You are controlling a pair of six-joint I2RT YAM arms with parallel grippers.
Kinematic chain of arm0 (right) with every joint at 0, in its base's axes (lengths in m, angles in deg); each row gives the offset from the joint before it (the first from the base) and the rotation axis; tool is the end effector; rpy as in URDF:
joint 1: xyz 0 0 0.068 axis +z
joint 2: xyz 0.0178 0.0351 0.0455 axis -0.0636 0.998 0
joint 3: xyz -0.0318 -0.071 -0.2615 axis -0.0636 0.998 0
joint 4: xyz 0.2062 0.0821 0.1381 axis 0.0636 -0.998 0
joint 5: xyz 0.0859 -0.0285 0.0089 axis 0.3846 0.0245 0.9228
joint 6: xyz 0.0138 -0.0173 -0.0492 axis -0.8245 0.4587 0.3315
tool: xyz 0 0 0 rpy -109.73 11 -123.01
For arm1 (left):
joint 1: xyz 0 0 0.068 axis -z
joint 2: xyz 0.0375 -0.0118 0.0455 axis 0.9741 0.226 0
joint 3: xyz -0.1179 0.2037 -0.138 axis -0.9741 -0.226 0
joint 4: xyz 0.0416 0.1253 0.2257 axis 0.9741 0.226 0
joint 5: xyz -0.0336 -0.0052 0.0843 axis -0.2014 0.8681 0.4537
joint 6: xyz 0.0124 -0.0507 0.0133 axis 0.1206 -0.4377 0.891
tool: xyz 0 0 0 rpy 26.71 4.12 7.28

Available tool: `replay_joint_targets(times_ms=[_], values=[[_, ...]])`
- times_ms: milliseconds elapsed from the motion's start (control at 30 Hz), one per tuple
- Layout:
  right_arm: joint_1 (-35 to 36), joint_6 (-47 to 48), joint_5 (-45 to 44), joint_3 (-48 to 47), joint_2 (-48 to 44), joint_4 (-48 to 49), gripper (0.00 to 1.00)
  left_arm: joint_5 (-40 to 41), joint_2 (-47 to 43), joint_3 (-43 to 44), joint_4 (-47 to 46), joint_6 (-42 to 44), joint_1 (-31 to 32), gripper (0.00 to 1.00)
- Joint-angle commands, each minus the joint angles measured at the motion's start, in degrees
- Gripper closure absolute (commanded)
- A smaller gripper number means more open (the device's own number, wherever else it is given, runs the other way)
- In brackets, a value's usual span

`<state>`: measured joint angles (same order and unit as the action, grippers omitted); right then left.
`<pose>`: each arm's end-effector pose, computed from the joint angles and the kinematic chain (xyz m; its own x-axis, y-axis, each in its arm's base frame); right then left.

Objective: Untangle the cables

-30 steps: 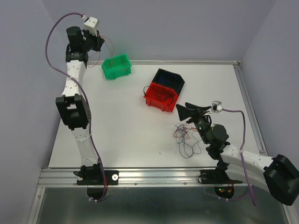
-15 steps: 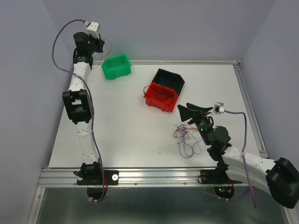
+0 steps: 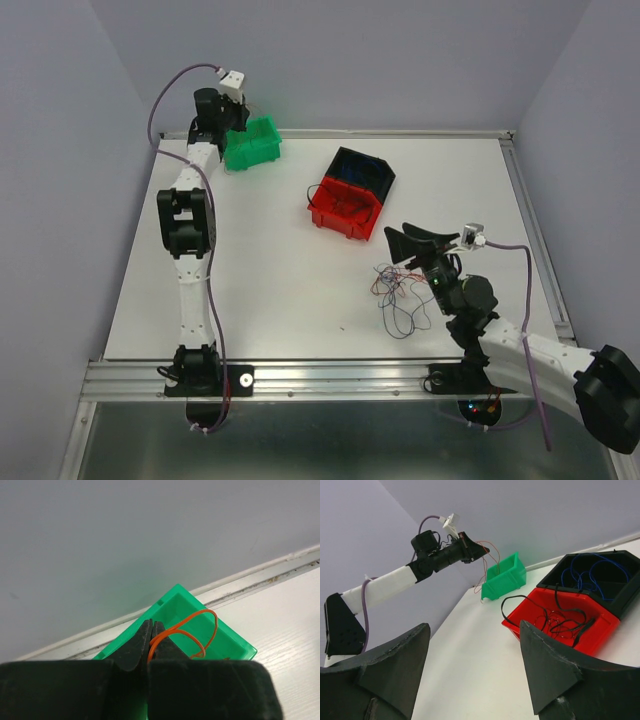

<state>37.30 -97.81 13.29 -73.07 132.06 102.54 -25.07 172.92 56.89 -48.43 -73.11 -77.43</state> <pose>0.1415 0.1087 0.2444 0.0128 0.6715 -0.7409 -0.4940 0.6485 0.5791 0.5848 -0.0095 0.2719 -0.0105 0.1566 -0.9876 0.4055 0.9035 0.1389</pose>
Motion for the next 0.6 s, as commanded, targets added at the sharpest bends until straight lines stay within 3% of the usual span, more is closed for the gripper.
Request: replay_joint_targets(times_ms=[0,333,567], values=[[0.45,-0.22,-0.72,1.54,-1.26,1.63,0.23,2.02,-0.17,-0.78,-3.35,1.9,0.32,1.0],[0.36,-0.92,-0.72,2.5,-2.14,1.63,0.24,3.79,5.55,3.0,1.21,1.47,2.34,1.0],[0.36,-1.54,-0.28,2.86,-2.58,1.63,0.24,8.18,9.15,11.52,14.99,5.94,3.48,1.0]])
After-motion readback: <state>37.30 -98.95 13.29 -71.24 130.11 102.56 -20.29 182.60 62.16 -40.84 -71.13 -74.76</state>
